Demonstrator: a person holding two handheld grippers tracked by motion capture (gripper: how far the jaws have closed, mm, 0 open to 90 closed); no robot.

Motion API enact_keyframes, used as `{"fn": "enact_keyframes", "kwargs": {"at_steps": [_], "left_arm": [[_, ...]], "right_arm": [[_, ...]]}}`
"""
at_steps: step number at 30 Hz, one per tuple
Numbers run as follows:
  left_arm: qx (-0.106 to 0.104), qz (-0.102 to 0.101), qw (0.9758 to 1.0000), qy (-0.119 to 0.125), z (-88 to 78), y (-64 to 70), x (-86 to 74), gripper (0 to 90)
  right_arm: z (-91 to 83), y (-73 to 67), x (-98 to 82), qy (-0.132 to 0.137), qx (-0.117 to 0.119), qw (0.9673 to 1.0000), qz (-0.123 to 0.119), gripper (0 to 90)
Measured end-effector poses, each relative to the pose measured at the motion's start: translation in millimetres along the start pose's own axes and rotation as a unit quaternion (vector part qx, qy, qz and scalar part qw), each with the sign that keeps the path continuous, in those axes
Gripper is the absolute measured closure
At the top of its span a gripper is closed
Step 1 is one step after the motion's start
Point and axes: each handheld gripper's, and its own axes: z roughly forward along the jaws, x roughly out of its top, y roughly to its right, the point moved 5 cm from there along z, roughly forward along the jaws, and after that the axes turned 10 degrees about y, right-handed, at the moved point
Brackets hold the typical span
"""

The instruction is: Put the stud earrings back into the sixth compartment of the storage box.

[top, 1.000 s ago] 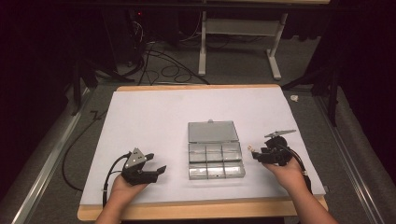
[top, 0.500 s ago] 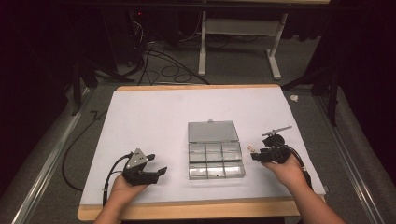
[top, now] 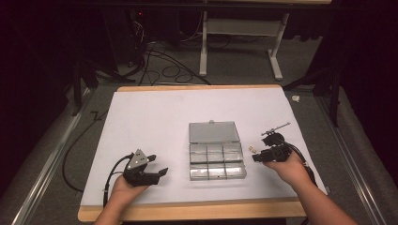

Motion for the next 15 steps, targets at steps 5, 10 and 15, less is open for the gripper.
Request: {"fn": "enact_keyframes", "kwargs": {"at_steps": [5,10,15], "left_arm": [[-0.001,0.000,1.0000,-0.001,-0.3,-0.2,0.0,27.8],[-0.003,-0.002,1.0000,-0.001,0.2,-0.2,0.0,27.8],[-0.003,-0.002,1.0000,-0.002,0.2,-0.4,-0.1,27.8]], "right_arm": [[1.0,-1.4,1.6,-0.012,0.002,0.9999,-0.007,52.8],[0.7,-3.2,5.8,-0.034,0.004,0.9993,-0.017,55.0],[0.9,-3.7,9.2,-0.053,0.001,0.9982,-0.027,56.7]]}}
